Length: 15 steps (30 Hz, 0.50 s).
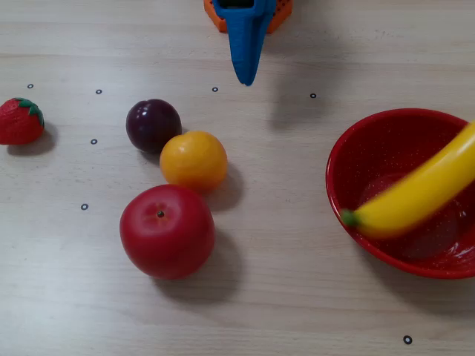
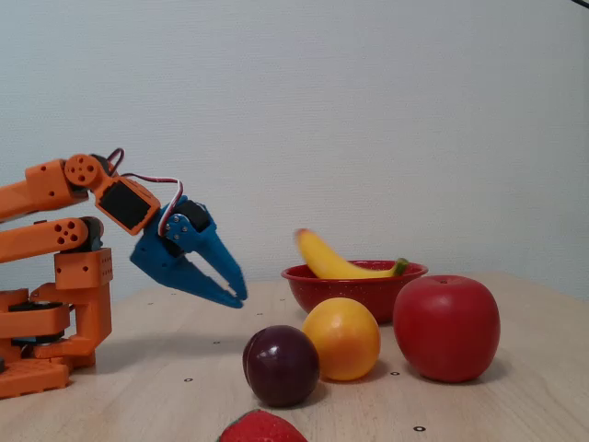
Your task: Put the banana in the red bowl.
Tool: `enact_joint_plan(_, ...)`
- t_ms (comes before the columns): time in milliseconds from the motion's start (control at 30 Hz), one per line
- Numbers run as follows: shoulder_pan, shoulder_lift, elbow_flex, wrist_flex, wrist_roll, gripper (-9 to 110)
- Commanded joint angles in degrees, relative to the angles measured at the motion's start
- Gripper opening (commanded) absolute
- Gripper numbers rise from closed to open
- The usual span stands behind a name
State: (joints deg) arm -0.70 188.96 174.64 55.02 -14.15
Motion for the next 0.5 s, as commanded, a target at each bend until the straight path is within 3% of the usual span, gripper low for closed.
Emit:
enact_joint_plan(0, -1.6, 0.6, -0.9, -4.4, -2.3, 0)
enact_joint_plan(467, -1.3, 0.6, 1.1, -2.5, -2.5, 0)
